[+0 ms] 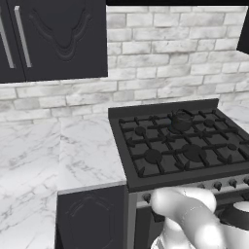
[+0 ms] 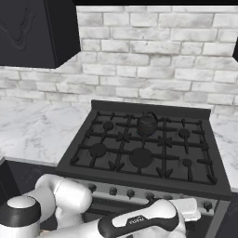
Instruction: The kettle is done boiling. Turn off the stove, then wait for 300 timesteps before moving the kettle to the dining table.
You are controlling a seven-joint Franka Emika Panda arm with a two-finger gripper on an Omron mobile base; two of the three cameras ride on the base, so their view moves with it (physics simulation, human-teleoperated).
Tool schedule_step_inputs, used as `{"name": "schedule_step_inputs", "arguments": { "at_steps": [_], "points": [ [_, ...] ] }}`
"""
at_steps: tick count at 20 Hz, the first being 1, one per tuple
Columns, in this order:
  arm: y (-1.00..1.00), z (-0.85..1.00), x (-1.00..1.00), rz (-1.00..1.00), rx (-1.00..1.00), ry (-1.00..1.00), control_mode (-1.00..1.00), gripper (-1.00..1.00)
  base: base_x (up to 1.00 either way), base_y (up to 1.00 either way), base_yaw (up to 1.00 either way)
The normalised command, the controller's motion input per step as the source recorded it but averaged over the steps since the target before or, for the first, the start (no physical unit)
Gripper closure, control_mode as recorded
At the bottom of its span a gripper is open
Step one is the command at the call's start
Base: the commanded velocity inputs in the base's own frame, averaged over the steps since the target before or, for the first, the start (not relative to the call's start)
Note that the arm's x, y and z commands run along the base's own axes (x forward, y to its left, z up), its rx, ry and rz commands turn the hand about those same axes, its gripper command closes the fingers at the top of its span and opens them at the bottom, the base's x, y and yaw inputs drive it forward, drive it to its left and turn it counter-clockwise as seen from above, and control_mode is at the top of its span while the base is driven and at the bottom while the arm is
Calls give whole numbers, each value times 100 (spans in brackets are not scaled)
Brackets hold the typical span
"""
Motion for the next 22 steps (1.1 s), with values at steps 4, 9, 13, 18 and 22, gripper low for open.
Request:
{"name": "schedule_step_inputs", "arguments": {
  "at_steps": [4,9,13,18,22],
  "points": [
    [33,44,0,0,-16,-4,-100,-100,0,0,0],
    [30,43,0,1,-18,-7,-100,-100,0,0,0],
    [26,44,0,3,-20,-7,-100,-100,0,0,0],
    [26,39,1,5,-20,-2,-100,-100,0,0,0],
    [27,32,10,6,-18,0,-100,-100,0,0,0]
  ]
}}
